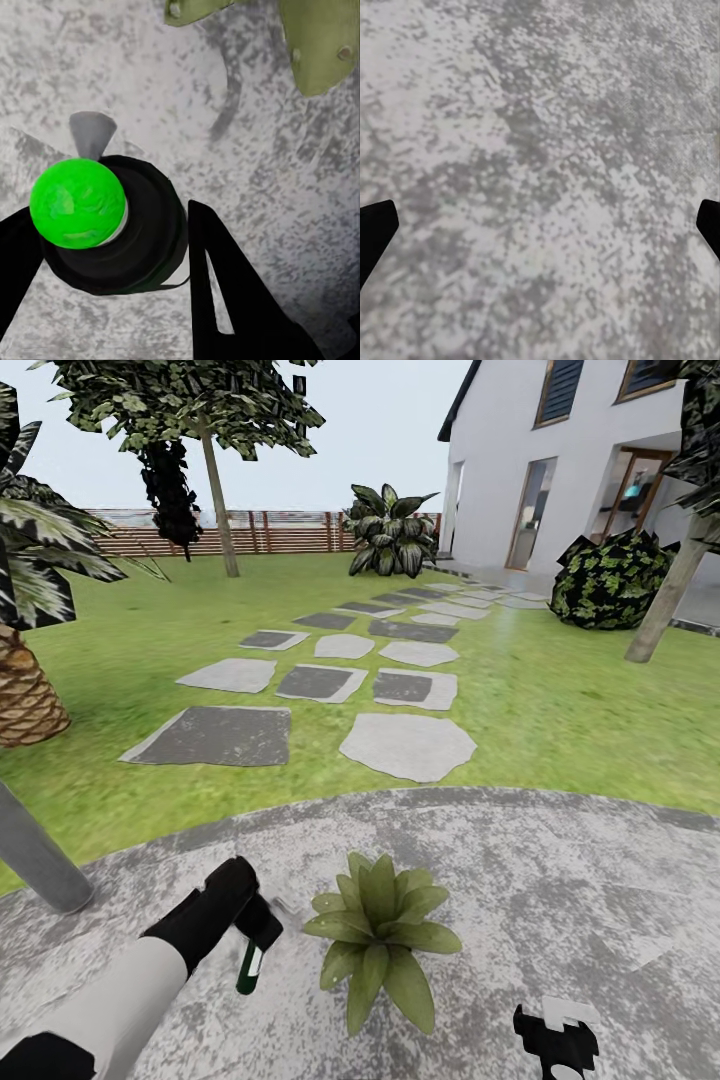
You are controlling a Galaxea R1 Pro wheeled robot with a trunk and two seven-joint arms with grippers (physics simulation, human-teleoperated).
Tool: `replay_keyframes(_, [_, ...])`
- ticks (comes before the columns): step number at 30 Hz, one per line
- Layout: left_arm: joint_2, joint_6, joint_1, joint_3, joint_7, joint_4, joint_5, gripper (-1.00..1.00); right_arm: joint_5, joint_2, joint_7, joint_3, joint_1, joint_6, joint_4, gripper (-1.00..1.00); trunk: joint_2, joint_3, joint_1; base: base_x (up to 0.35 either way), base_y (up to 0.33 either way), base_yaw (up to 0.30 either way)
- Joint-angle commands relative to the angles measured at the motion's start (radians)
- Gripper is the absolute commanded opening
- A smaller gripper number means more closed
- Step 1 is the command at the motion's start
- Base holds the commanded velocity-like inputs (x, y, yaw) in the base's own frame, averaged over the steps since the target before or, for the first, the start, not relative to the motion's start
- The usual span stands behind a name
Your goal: Pick up the pesticide atomizer in the garden and spray insectifuge to fully cover both potted plants in the garden.
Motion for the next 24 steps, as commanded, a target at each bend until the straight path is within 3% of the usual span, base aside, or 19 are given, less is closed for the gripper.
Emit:
replay_keyframes(1, [0.006,-0.037,-0.001,-0.004,-0.011,-0.008,-0.011,-1.0,0.01,0.001,-0.001,-0.008,-0.001,-0.004,0.001,1.0,0.0,-0.001,0.0,0.0,0.0,0.0])
replay_keyframes(4, [0.011,-0.086,-0.003,-0.005,-0.054,-0.003,-0.017,-1.0,0.01,0.001,-0.002,-0.008,-0.001,-0.003,0.001,1.0,0.0,-0.001,0.0,0.0,0.0,0.0])
replay_keyframes(6, [0.018,-0.093,-0.005,-0.038,-0.128,-0.002,-0.058,-1.0,0.01,0.001,-0.001,-0.008,-0.001,-0.003,0.001,1.0,0.0,-0.001,0.0,0.0,0.0,0.0])
replay_keyframes(9, [0.028,-0.094,-0.015,-0.11,-0.306,-0.002,-0.157,-1.0,0.01,0.001,-0.001,-0.008,-0.001,-0.003,0.001,1.0,0.0,-0.001,0.0,0.0,0.0,0.0])
replay_keyframes(10, [0.028,-0.093,-0.02,-0.125,-0.391,-0.005,-0.209,-1.0,0.01,0.001,-0.002,-0.008,-0.001,-0.003,0.001,1.0,0.0,-0.001,0.0,0.0,0.0,0.0])
replay_keyframes(11, [0.025,-0.092,-0.023,-0.131,-0.439,-0.007,-0.246,-1.0,0.01,0.001,-0.002,-0.008,-0.001,-0.003,0.001,1.0,0.0,-0.001,0.0,0.0,0.0,0.0])
replay_keyframes(13, [0.016,-0.087,-0.028,-0.137,-0.535,-0.013,-0.375,-1.0,0.01,0.001,-0.002,-0.008,-0.001,-0.003,0.001,1.0,0.0,-0.001,0.0,0.0,0.0,0.0])
replay_keyframes(14, [0.014,-0.086,-0.029,-0.138,-0.554,-0.014,-0.41,-1.0,0.01,0.001,-0.001,-0.008,-0.001,-0.004,0.001,1.0,0.0,-0.001,0.0,0.0,0.0,0.0])
replay_keyframes(17, [0.014,-0.072,-0.043,-0.136,-0.588,-0.018,-0.44,-1.0,0.01,0.001,-0.001,-0.008,-0.001,-0.003,0.001,1.0,0.0,-0.001,0.0,0.0,0.0,0.0])
replay_keyframes(24, [0.013,-0.03,-0.085,-0.133,-0.603,-0.019,-0.438,-1.0,0.01,0.001,-0.001,-0.008,-0.001,-0.003,0.001,1.0,0.0,-0.001,0.0,0.0,0.0,0.113])
